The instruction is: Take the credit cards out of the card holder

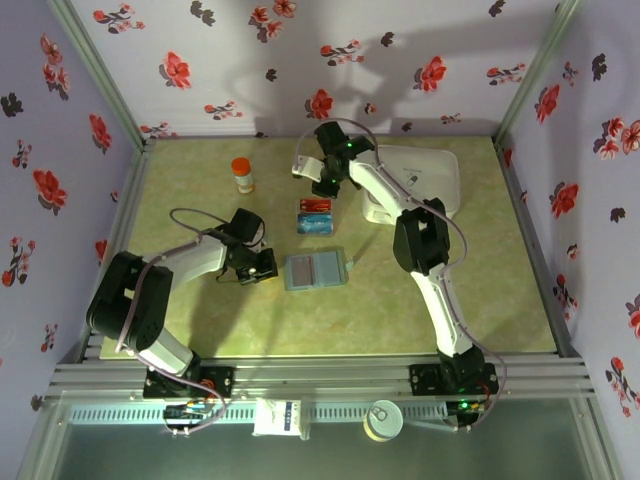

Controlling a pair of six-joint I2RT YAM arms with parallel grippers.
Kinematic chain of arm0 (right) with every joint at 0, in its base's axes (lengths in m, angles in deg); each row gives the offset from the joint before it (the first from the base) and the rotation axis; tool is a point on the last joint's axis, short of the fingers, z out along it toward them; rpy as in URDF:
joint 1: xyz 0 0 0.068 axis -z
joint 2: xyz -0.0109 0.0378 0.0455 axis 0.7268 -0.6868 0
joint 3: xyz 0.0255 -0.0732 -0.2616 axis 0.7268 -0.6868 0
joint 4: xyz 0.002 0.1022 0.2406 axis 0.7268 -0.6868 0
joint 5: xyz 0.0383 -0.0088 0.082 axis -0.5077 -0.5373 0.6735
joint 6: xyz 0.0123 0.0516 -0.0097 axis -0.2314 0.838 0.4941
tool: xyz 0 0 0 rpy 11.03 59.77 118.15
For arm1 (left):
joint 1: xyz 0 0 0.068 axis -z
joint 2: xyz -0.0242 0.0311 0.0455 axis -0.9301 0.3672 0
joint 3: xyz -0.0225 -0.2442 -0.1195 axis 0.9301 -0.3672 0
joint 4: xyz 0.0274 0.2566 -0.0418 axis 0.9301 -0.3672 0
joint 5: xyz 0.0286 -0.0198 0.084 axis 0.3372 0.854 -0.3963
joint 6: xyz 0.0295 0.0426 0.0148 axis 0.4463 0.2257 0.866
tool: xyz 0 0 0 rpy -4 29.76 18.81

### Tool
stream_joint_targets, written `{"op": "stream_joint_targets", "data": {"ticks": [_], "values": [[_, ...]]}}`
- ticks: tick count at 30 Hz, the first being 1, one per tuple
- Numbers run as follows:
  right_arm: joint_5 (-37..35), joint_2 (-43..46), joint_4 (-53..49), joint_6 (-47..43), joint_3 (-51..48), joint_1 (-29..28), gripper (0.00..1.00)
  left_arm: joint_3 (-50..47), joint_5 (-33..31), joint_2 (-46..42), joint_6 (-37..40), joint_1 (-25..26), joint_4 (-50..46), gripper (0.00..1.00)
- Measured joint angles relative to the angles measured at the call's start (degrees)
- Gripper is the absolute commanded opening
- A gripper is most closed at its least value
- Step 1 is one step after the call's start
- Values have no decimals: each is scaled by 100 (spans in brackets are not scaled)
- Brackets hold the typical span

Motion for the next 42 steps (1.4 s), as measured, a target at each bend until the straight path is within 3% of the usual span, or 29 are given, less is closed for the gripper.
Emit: {"op": "stream_joint_targets", "data": {"ticks": [42], "values": [[-603,55,-245,-133,-166,-254,23,0,7,0,4,-22,-59,8]]}}
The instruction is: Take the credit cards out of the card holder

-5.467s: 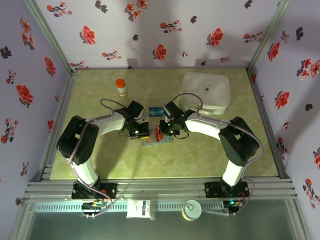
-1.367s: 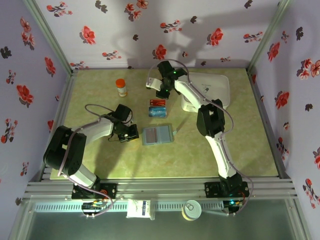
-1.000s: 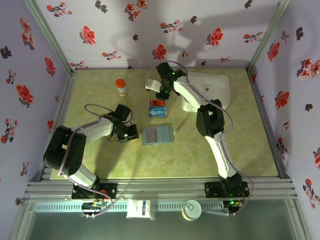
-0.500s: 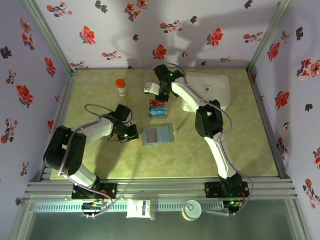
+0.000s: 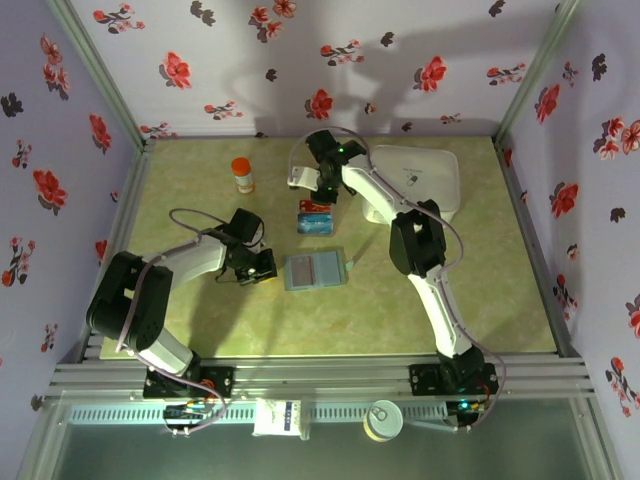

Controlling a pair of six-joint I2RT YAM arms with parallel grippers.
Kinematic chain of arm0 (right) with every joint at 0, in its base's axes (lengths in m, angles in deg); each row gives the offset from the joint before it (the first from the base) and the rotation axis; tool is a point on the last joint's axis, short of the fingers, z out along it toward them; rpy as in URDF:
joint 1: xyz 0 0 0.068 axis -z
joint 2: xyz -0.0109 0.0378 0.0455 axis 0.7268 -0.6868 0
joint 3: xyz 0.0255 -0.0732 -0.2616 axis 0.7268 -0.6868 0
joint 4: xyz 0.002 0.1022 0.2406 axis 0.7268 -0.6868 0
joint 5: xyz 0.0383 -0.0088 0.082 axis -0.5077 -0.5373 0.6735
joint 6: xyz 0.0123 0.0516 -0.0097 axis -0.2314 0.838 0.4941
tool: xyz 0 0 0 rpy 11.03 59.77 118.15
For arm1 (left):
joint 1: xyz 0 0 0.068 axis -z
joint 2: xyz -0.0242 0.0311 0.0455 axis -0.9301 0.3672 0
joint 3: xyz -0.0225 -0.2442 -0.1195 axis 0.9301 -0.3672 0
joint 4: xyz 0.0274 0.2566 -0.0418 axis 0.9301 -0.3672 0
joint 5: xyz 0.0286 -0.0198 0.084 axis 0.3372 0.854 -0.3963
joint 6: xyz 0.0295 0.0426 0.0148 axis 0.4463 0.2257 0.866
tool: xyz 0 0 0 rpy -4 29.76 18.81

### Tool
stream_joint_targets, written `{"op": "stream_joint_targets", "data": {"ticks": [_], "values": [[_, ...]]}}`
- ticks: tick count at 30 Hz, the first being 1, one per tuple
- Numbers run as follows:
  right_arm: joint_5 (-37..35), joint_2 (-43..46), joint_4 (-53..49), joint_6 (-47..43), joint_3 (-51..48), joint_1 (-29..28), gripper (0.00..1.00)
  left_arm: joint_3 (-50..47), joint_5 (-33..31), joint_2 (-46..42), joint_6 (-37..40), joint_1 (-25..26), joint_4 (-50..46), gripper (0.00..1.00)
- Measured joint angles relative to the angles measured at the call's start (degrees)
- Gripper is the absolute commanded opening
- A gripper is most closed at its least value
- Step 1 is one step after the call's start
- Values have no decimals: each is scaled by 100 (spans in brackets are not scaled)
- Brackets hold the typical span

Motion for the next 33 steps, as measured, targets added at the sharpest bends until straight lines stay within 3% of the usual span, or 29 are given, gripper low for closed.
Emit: {"op": "stream_joint_targets", "data": {"ticks": [9,24,33], "values": [[-190,1167,804,1727,-1340,-120,27,55,210,0,-4,2,210,7],[-142,3445,2750,6500,-5233,-693,20,109,479,378,-9,166,590,3],[404,3891,3058,8253,-6118,-833,20,109,468,463,-7,166,586,3]]}}
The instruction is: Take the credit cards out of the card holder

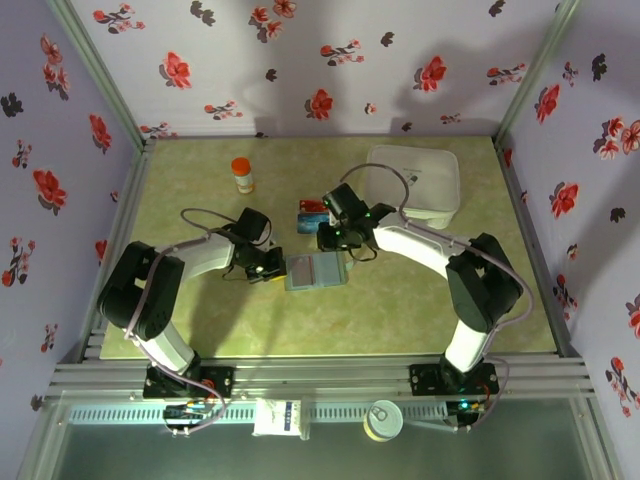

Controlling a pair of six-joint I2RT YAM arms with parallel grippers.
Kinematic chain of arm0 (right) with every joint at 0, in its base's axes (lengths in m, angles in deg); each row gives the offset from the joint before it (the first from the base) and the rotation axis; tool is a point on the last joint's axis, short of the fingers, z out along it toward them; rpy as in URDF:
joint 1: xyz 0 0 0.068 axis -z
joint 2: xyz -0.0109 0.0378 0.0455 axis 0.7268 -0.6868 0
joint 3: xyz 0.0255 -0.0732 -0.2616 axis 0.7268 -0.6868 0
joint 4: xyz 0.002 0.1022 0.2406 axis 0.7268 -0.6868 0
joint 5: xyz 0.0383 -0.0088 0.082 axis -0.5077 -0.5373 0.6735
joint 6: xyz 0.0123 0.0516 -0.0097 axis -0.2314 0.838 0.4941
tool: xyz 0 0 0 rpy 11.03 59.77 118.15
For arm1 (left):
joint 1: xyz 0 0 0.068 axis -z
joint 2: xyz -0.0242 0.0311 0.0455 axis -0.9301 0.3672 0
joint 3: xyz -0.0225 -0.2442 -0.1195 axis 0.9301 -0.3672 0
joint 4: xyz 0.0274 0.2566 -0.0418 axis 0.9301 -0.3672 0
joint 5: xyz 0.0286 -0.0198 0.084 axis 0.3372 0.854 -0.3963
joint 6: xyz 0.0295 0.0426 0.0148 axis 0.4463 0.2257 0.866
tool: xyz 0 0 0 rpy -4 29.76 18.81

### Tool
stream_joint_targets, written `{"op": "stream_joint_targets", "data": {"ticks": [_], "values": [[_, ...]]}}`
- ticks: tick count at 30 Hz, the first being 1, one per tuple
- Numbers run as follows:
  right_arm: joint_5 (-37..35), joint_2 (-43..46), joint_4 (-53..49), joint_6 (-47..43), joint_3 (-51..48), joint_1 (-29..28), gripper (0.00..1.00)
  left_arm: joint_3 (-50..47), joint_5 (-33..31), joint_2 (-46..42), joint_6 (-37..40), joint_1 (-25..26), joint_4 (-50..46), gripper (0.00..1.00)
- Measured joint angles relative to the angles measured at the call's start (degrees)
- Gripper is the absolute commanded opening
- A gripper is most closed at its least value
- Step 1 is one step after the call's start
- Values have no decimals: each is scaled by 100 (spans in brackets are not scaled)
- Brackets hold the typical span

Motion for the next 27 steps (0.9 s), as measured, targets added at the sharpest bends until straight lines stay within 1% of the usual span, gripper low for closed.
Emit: {"op": "stream_joint_targets", "data": {"ticks": [4,12,21,27], "values": [[348,0,151,551,-249,-98,24,46,-55,35,13,4,-44,2],[817,-155,660,1217,-431,-258,26,151,-87,177,26,4,-74,2],[994,-737,844,1482,-389,-319,26,151,-94,177,24,9,-76,2],[1113,-927,957,1543,-380,-332,26,151,-105,177,22,9,-74,2]]}}
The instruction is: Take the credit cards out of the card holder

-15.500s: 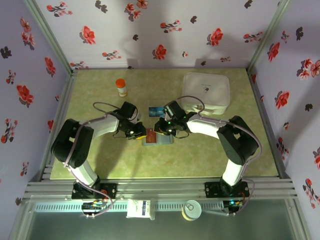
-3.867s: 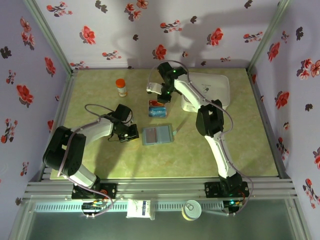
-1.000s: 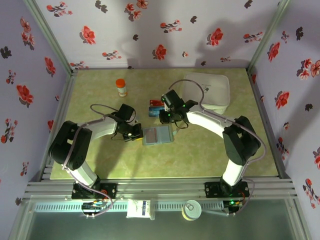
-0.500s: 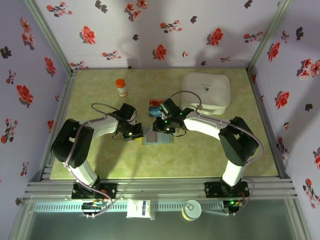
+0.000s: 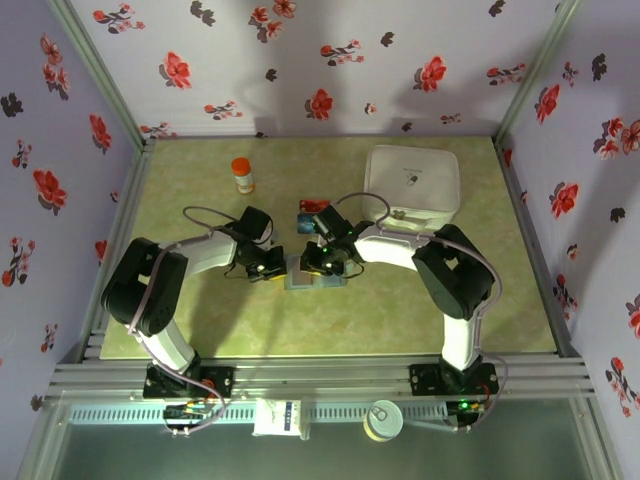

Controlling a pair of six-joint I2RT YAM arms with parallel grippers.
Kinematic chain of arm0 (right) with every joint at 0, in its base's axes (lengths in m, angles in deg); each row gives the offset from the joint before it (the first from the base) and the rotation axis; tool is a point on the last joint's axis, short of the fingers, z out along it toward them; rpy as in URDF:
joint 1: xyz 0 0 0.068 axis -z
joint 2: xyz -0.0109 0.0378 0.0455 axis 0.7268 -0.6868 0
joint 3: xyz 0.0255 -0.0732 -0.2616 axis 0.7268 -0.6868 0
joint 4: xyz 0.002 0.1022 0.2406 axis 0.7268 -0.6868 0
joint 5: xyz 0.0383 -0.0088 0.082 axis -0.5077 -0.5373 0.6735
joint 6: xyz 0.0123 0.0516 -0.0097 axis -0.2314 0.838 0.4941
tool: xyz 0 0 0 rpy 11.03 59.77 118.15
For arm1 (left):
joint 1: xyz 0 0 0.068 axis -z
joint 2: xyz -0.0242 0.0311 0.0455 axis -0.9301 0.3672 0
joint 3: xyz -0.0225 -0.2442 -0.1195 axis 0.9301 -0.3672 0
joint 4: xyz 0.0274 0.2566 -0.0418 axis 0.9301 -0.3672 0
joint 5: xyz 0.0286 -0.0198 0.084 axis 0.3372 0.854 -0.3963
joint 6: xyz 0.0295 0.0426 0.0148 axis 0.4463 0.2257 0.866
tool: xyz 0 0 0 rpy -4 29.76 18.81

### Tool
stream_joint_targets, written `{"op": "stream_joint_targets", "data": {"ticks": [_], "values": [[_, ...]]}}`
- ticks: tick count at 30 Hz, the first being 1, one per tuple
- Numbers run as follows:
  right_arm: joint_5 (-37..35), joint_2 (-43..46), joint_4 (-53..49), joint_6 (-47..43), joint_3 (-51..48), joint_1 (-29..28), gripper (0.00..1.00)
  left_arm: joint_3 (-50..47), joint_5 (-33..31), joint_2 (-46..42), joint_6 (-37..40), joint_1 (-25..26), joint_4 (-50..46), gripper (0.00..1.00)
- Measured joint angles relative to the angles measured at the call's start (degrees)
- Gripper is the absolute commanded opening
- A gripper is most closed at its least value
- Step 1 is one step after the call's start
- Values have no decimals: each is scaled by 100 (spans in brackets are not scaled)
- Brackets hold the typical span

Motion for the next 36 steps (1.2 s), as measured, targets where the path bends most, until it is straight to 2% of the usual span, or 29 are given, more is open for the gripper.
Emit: {"op": "stream_joint_targets", "data": {"ticks": [7,14,29,36], "values": [[72,-127,72,31,101,-22,22,0,-2,0,0,0,0,2],[101,-260,44,28,269,-26,25,0,-7,0,0,0,-2,2],[-415,-214,-667,-278,446,-22,24,0,-48,0,2,0,-11,2],[-107,-4,-120,-267,-35,129,22,0,-245,-116,2,11,-184,2]]}}
